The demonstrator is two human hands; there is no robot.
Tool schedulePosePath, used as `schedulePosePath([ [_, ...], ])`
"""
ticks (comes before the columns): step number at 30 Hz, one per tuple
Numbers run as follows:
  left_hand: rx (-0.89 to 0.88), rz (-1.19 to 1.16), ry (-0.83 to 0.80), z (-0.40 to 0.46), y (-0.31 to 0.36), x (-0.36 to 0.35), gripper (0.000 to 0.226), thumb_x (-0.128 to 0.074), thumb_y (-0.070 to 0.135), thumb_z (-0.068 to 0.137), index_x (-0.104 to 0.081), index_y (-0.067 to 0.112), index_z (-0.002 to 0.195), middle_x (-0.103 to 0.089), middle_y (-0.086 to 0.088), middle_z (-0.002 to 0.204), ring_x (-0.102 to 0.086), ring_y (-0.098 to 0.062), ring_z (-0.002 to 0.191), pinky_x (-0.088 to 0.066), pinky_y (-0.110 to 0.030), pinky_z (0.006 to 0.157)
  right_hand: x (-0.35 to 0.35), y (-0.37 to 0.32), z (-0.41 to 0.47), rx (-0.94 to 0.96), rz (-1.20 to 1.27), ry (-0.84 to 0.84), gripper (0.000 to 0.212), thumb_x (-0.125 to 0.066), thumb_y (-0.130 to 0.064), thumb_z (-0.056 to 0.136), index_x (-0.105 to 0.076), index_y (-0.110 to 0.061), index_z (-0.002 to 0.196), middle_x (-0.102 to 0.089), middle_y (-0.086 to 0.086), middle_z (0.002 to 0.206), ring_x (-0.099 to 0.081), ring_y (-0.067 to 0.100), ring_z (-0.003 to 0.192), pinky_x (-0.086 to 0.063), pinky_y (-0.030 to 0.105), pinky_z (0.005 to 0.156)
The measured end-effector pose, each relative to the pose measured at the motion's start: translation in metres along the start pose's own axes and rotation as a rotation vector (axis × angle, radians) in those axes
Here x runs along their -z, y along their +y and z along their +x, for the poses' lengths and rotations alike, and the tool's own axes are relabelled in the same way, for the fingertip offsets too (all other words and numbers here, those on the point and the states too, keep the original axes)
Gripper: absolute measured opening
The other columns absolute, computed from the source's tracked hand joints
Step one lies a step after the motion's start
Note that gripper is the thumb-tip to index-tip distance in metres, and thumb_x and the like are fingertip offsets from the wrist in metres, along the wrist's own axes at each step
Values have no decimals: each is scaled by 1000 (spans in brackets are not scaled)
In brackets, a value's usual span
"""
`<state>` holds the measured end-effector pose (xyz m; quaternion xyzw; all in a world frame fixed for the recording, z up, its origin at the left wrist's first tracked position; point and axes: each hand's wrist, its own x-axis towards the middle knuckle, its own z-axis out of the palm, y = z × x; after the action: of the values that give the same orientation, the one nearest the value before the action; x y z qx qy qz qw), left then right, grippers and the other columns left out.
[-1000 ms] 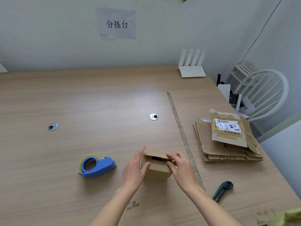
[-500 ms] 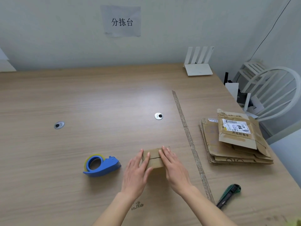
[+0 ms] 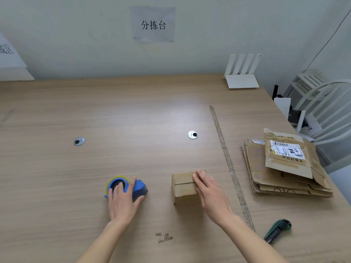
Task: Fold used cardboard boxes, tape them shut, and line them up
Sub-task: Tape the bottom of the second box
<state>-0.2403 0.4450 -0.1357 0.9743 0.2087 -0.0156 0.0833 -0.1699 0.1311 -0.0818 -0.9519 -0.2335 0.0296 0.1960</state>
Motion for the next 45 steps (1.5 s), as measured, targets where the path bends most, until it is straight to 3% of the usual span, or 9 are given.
schedulePosePath([
  [4,24,64,-96,9,-5,5,63,-56,53,94,-35,40,152,-53,-2,86,-59,-25,87,-35,-42,108,0,0,1,62,-75,101,46,-63,-18,97,-56,-14,142,-49,1,149,-47,20,132,-41,33,110],
  [6,21,-66,-157,10,-2,17,59,-49,53,97,-30,42,152,-52,-1,92,-58,-24,88,-45,-35,86,1,2,5,111,-111,85,47,-70,-13,90,-61,-11,135,-55,1,136,-58,23,119,-49,35,97],
  [9,-10,-325,-155,6,6,42,57,-50,56,96,-29,52,149,-61,11,109,-60,-19,98,-44,-34,73,11,3,15,107,17,26,45,-66,-7,88,-61,-15,132,-56,0,129,-58,23,113,-50,35,93],
  [13,-143,-554,-105,0,38,91,52,-62,59,89,-37,64,135,-65,28,101,-61,0,87,-53,-31,72,34,-7,17,1,151,-80,51,-58,-11,92,-52,-30,138,-54,-10,131,-51,14,120,-46,29,96],
  [24,-481,-303,-196,-11,122,138,66,-39,75,81,-26,61,144,-58,27,120,-56,-1,100,-45,-21,81,62,-18,13,-307,783,-293,43,-50,-43,82,-54,-57,122,-60,-7,140,-54,1,128,-44,37,110],
  [28,-492,-280,-217,-10,126,136,66,-39,74,81,-29,59,144,-58,25,117,-53,0,97,-39,-15,74,57,-13,12,-338,851,-237,32,-57,-55,83,-63,-48,113,-68,-13,125,-60,0,120,-48,37,107],
  [34,-497,-237,-234,-10,130,133,69,-34,77,79,-27,59,146,-59,23,111,-53,-2,94,-38,-15,70,53,-16,13,-400,795,-76,16,-67,-45,87,-67,-29,88,-73,-11,91,-66,4,91,-55,38,89],
  [38,-506,-174,-249,-9,138,130,73,-30,79,81,-19,58,149,-62,17,109,-56,-8,92,-45,-24,76,60,-15,16,-456,745,-67,11,-60,-32,96,-62,-24,89,-68,-10,92,-62,9,89,-51,26,77],
  [45,-484,-73,-274,1,133,131,74,-32,77,85,-17,52,153,-64,13,112,-58,-13,93,-46,-28,76,59,5,21,-614,912,-19,11,-52,-17,101,-52,-9,93,-77,-8,97,-69,7,99,-55,29,90],
])
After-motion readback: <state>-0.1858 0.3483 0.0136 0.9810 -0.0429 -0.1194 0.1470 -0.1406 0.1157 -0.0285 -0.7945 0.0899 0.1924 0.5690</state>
